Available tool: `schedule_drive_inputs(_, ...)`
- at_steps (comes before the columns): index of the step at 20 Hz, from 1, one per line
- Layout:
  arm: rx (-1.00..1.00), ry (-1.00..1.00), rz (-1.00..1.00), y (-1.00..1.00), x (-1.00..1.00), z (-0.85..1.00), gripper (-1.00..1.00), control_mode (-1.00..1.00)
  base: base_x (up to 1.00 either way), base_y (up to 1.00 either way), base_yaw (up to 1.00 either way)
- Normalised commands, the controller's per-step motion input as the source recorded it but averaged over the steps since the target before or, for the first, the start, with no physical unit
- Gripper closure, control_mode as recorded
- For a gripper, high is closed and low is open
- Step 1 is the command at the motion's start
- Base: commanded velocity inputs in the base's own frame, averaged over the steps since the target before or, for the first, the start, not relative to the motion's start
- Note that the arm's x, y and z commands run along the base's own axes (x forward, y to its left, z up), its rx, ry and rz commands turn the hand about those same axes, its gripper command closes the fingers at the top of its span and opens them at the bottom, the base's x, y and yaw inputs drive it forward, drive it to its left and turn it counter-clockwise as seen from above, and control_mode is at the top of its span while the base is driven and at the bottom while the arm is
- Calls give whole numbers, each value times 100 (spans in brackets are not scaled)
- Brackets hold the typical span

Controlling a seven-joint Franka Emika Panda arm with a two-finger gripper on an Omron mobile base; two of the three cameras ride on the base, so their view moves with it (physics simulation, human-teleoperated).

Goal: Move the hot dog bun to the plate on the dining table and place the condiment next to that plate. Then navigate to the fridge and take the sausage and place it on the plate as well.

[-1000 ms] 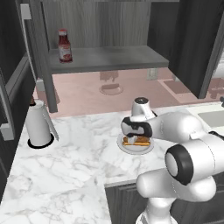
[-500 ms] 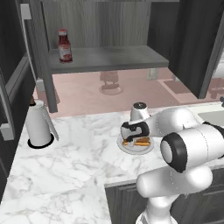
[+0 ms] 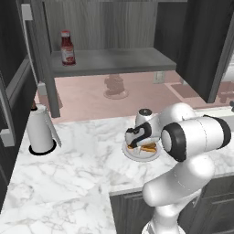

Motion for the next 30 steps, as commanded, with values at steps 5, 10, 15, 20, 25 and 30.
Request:
schedule_drive_inputs(5,0,0,9,0,22,-22,100,-100,0,0,0)
schedule_drive_inputs(10,0,-1,2,0,-4,-5,100,-100,0,0,0)
schedule_drive_inputs(15,0,-9,0,0,-49,21,100,-100,0,0,0)
schedule_drive_inputs(20,-2,-5,0,0,-48,92,100,-100,0,0,0)
schedule_drive_inputs(25,0,0,0,3,-27,100,100,-100,0,0,0)
schedule_drive_inputs(30,2,7,-6,23,-43,93,100,-100,0,0,0)
